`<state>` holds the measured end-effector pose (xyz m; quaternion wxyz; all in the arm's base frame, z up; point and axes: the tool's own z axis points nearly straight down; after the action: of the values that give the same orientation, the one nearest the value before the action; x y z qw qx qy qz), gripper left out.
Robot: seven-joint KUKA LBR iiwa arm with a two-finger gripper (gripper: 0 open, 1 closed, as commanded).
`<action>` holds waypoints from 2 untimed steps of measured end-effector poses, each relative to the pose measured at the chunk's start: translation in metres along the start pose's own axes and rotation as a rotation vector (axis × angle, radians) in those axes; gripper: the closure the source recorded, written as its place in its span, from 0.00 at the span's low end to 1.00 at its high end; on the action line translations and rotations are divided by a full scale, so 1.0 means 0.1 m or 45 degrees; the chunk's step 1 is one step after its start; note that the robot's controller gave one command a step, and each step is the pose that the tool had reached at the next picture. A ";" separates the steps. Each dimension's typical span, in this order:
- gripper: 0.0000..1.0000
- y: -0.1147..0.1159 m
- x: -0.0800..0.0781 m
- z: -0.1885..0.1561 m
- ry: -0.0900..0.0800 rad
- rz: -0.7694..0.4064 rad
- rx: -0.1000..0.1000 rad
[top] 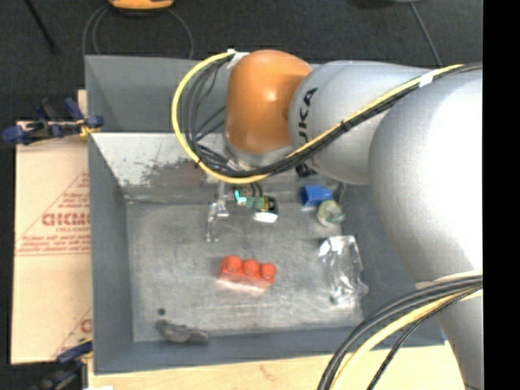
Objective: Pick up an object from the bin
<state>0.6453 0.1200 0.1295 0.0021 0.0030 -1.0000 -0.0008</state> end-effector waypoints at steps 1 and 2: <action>0.00 -0.36 0.46 -0.07 -0.007 -0.238 0.005; 0.00 -0.49 1.02 0.55 -0.026 -0.453 0.003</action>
Offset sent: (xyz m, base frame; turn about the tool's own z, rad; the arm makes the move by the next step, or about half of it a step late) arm -0.0468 -0.0339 0.0062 -0.1896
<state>0.5433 0.0705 0.0745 -0.0081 0.1800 -0.9836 -0.0002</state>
